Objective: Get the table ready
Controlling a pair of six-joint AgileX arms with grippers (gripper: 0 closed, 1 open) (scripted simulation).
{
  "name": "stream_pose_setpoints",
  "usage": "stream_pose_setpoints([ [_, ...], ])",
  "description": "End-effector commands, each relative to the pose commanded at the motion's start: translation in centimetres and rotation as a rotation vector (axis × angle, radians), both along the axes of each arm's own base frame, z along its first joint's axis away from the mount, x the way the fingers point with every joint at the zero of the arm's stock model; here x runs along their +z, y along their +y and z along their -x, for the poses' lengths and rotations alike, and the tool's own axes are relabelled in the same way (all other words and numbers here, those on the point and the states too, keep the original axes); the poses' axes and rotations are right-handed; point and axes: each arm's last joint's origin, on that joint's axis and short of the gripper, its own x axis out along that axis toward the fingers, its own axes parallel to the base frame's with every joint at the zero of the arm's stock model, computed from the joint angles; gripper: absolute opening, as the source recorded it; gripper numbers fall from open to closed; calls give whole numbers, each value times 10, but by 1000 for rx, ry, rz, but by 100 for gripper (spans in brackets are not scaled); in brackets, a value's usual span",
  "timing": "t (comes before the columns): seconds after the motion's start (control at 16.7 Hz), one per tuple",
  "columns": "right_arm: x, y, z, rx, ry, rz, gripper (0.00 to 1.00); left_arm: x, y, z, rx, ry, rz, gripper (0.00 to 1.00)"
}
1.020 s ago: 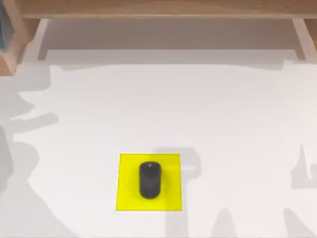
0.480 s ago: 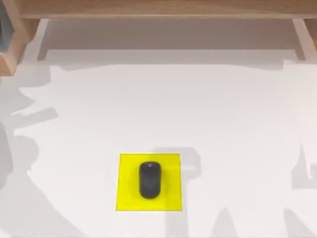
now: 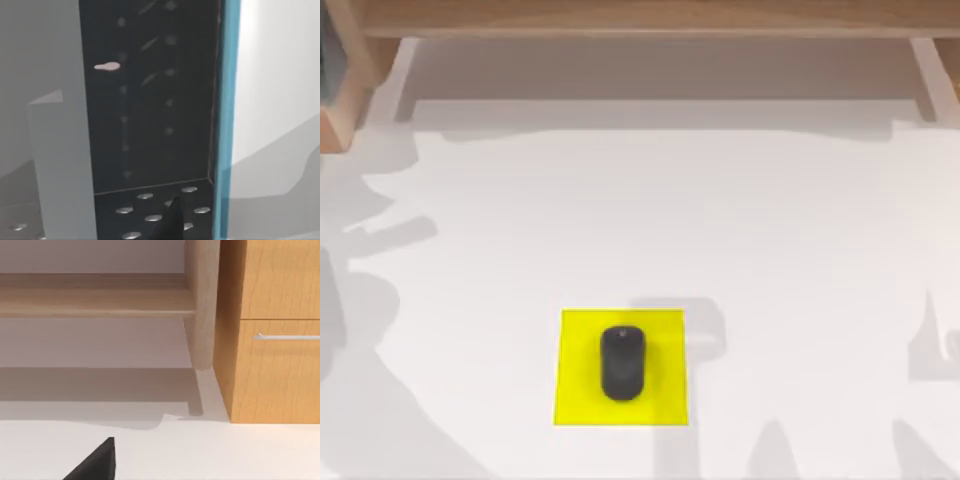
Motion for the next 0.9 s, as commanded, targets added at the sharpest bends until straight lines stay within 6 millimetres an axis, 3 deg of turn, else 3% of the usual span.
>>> stream_pose_setpoints([
  [0.12,0,0,0,0,0,0,100,0,0,0,0,0,0,98],
  [0.18,0,0,0,0,0,0,100,0,0,0,0,0,0,100],
  [0.72,0,0,0,0,0,0,100,1,1,1,2,-1,-1,100],
  [0.9,0,0,0,0,0,0,100,6,1,16,3,-13,-5,100],
])
